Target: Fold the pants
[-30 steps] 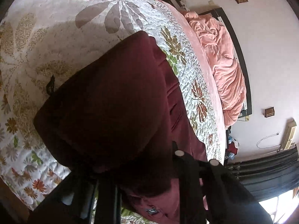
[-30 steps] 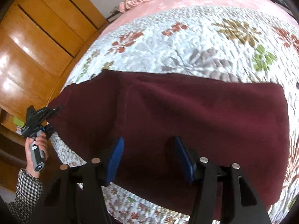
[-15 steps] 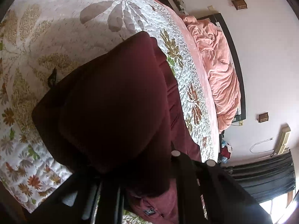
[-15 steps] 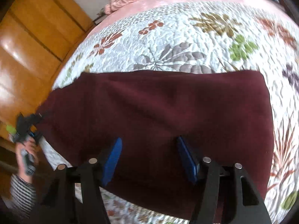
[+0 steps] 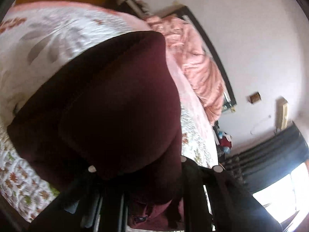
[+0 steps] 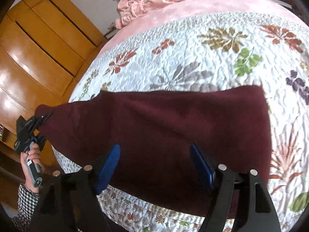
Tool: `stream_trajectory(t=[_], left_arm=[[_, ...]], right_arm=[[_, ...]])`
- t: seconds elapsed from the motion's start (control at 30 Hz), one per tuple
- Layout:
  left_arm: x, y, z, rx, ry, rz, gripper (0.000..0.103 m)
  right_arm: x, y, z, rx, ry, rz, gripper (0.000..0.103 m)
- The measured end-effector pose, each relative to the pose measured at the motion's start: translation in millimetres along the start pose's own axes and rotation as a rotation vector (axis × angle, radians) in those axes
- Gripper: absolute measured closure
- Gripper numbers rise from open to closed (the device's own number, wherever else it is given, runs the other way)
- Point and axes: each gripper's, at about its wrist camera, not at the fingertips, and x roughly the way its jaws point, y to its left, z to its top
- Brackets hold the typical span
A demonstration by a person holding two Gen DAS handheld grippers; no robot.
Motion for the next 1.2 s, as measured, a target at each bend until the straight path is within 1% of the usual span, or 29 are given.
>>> stream_trajectory(t=[0.03,0.2,0.3,0.37,0.43,0.5,0.6,0.67,0.73,0.77,0.87,0.9,0.97,1.0,1.07,1.1,1.13,1.17,1.2], left_arm=[[0.8,-10.9,-2.4,0.022,0.005,-0.014,0.093],[7.1,-53.5,-21.8,0.145,0.031,-0.021,0.092],[14.5,-78.1,-38.5,0.219,0.063,-0.027,0.092],[20.3,-97.2,-53.6,0.292,0.093,-0.025,0.092],[27.6,-114.8,-68.4,0.372,0.116,-0.006,0.091],[38.6,-128.5,-81.5,0.424,0.135,0.012,0.091],[55.5,-142.0,-94.2,0.474,0.151,0.040,0.090],[63.4,-145.7,-99.5,0.479,0.142,0.070,0.090],[64.1,-140.4,-96.4,0.441,0.115,0.087,0.090],[60.4,-135.2,-93.0,0.405,0.100,0.090,0.090],[36.1,-109.5,-78.4,0.294,0.024,0.110,0.089],[26.6,-99.1,-71.2,0.267,-0.002,0.125,0.089],[7.4,-67.3,-52.9,0.175,-0.037,0.150,0.086],[-0.3,-54.8,-48.7,0.130,-0.044,0.159,0.086],[-13.2,-13.1,-34.4,-0.001,-0.049,0.176,0.079],[-17.1,6.5,-29.4,-0.061,-0.041,0.187,0.078],[-20.6,23.9,-26.9,-0.120,-0.031,0.185,0.073],[-23.4,35.2,-26.5,-0.161,-0.021,0.176,0.070],[-26.5,50.9,-26.8,-0.220,-0.003,0.158,0.070]], right_arm=[[-3.9,-0.2,1.0,-0.001,-0.008,0.003,0.027],[-18.2,-4.0,2.8,-0.002,-0.037,0.003,0.027],[-20.1,-8.6,1.7,0.015,-0.043,0.005,0.027],[-21.3,-11.0,0.2,0.023,-0.046,0.009,0.027],[-21.1,-12.8,-0.4,0.027,-0.047,0.009,0.027],[-20.9,-14.2,-1.4,0.031,-0.045,0.013,0.027],[-19.8,-16.1,-2.8,0.032,-0.043,0.015,0.027],[-19.3,-17.1,-4.0,0.033,-0.039,0.017,0.027],[-20.5,-17.9,-4.8,0.031,-0.036,0.013,0.027],[-21.5,-19.0,-5.4,0.031,-0.036,0.011,0.027],[-23.0,-21.4,-6.7,0.032,-0.035,0.006,0.027],[-23.1,-22.2,-6.6,0.033,-0.034,0.005,0.027],[-22.2,-21.7,-6.1,0.030,-0.034,0.007,0.027],[-21.3,-20.6,-5.7,0.029,-0.033,0.007,0.027],[-18.8,-17.2,-4.8,0.025,-0.029,0.013,0.027],[-17.2,-13.4,-4.5,0.018,-0.026,0.013,0.027],[-15.7,-10.8,-4.1,0.012,-0.022,0.012,0.027],[-14.1,-6.9,-3.7,0.001,-0.017,0.011,0.027],[-13.0,-4.2,-3.5,-0.006,-0.014,0.010,0.027]])
